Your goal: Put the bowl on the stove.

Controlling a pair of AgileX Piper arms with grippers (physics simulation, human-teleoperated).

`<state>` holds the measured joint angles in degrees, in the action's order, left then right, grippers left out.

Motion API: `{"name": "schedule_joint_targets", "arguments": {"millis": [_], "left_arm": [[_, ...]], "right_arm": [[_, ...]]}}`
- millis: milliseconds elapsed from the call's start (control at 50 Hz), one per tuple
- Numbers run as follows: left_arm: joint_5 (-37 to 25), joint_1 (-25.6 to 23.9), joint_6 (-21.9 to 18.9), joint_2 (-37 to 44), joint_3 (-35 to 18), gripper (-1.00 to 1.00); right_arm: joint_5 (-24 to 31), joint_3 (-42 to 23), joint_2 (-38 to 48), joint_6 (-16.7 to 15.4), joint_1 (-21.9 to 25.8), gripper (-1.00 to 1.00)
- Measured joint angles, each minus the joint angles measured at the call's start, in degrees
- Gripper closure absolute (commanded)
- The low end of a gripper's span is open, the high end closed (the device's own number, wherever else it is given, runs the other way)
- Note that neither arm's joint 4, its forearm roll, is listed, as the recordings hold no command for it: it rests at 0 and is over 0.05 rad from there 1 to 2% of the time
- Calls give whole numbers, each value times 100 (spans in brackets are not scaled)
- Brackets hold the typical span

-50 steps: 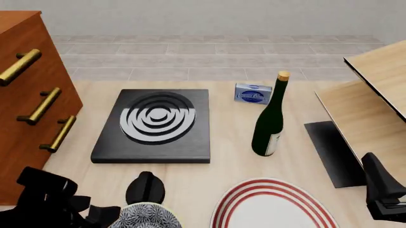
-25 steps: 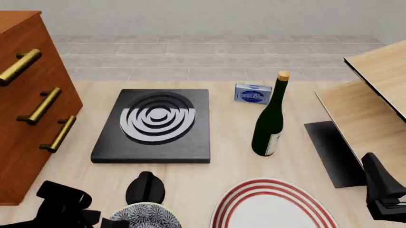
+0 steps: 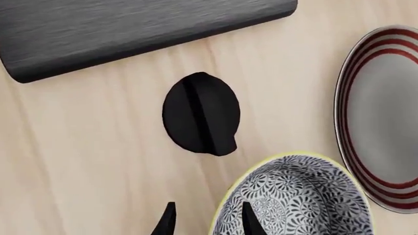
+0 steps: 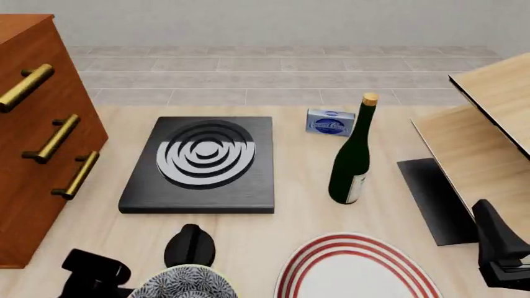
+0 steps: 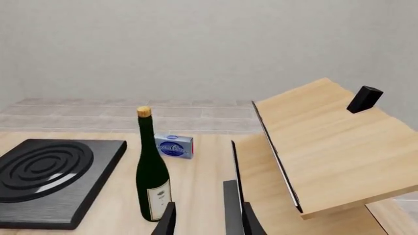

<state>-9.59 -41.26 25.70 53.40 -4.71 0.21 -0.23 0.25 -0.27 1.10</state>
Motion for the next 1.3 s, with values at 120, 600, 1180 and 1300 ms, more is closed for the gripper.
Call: {"name": "schedule_joint_targets", "arguments": {"millis": [120, 600, 1180, 1300], "left_arm": [[128, -43, 52, 97, 43, -100], [-159, -136, 29, -256, -50, 100], [-1484, -341, 323, -1489, -1057, 100], [-1742, 34, 152, -1698, -1372, 100]], "right_arm": [[-5, 3, -3, 1, -3, -100], [-12, 9, -7, -20, -10, -100], [1, -1, 9, -64, -1, -100], [6, -4, 8, -68, 2, -100]]}}
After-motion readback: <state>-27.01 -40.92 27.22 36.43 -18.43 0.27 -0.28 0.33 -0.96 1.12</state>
